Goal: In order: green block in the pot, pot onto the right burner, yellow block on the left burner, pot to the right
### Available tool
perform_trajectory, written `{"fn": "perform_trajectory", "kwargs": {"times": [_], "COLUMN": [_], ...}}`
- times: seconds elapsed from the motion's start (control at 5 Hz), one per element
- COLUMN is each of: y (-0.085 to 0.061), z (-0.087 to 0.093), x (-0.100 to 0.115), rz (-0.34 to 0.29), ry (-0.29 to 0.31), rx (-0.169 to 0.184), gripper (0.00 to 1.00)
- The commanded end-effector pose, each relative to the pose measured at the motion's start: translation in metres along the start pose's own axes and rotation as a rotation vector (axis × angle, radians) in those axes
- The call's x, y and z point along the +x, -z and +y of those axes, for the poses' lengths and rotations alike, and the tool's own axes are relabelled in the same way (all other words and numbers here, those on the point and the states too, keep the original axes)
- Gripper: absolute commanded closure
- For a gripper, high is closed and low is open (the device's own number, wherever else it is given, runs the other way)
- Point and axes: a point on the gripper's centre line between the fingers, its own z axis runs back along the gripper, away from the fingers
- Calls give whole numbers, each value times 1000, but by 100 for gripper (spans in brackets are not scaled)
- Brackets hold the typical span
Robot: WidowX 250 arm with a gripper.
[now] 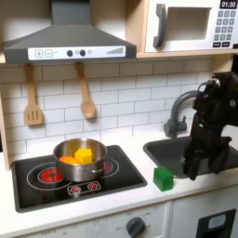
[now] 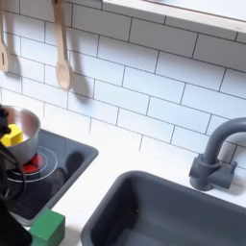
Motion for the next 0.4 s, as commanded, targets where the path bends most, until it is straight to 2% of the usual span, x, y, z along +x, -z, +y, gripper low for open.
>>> {"fn": "perform_trajectory", "kwargs": {"times": [0.0,0.2], "y": [-7,-3], "z": [13,13], "x": [12,23], "rz": [-29,-11], "ry": [-30,-39], "rx": [6,8], "gripper": [0,0]}}
